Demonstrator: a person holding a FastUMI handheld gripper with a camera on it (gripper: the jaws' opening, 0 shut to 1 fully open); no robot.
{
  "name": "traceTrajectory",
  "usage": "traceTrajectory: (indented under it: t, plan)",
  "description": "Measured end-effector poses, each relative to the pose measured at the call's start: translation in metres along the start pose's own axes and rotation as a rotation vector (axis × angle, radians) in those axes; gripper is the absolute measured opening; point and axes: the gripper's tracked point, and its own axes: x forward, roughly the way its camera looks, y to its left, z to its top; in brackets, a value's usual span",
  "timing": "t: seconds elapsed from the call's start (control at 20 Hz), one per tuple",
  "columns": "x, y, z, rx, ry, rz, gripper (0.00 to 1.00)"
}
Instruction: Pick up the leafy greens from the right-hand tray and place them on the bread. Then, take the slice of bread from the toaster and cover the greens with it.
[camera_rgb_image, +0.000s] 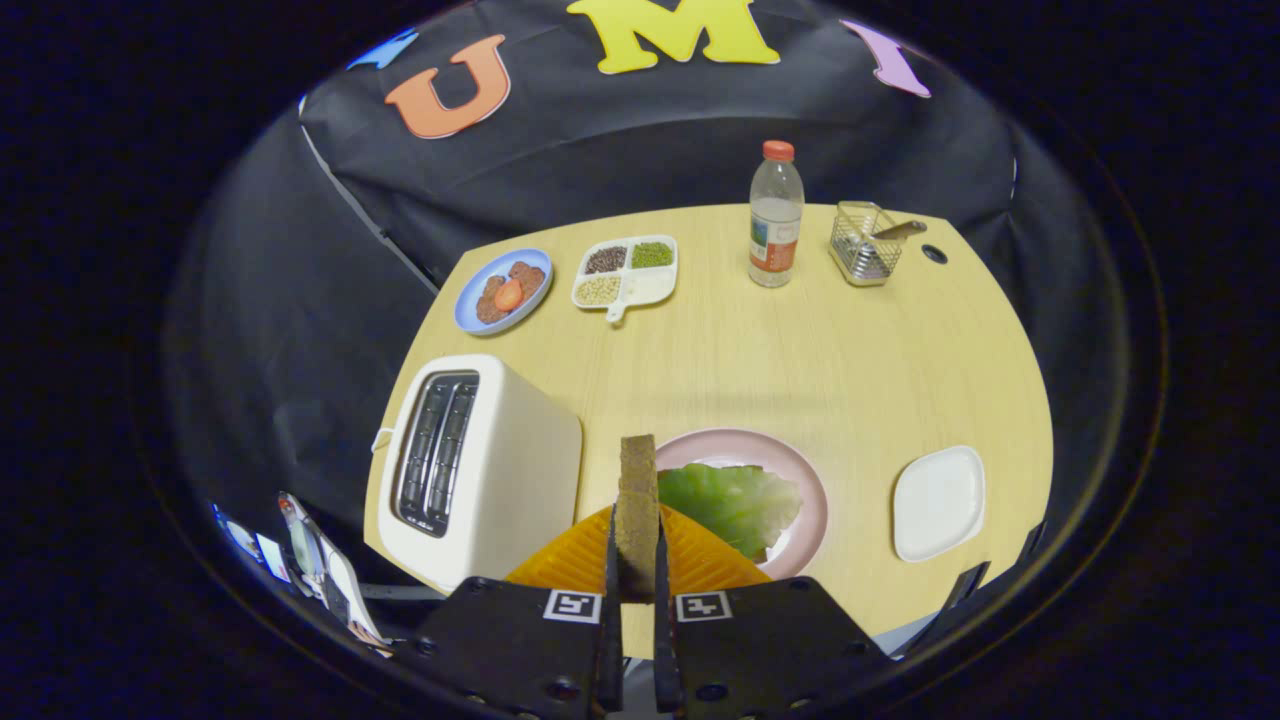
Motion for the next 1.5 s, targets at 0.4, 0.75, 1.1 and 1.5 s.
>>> traceTrajectory:
  t: [0.4, 0.75, 1.1, 1.5]
  plan:
    - [0.032, -0.019, -0.018, 0.036, 0.026, 0.061, 0.12]
    - [0.044, -0.056, -0.029, 0.055, 0.039, 0.035, 0.24]
    - [0.055, -0.080, -0.035, 0.069, 0.066, 0.019, 0.32]
    - [0.071, -0.100, -0.038, 0.055, 0.070, -0.046, 0.50]
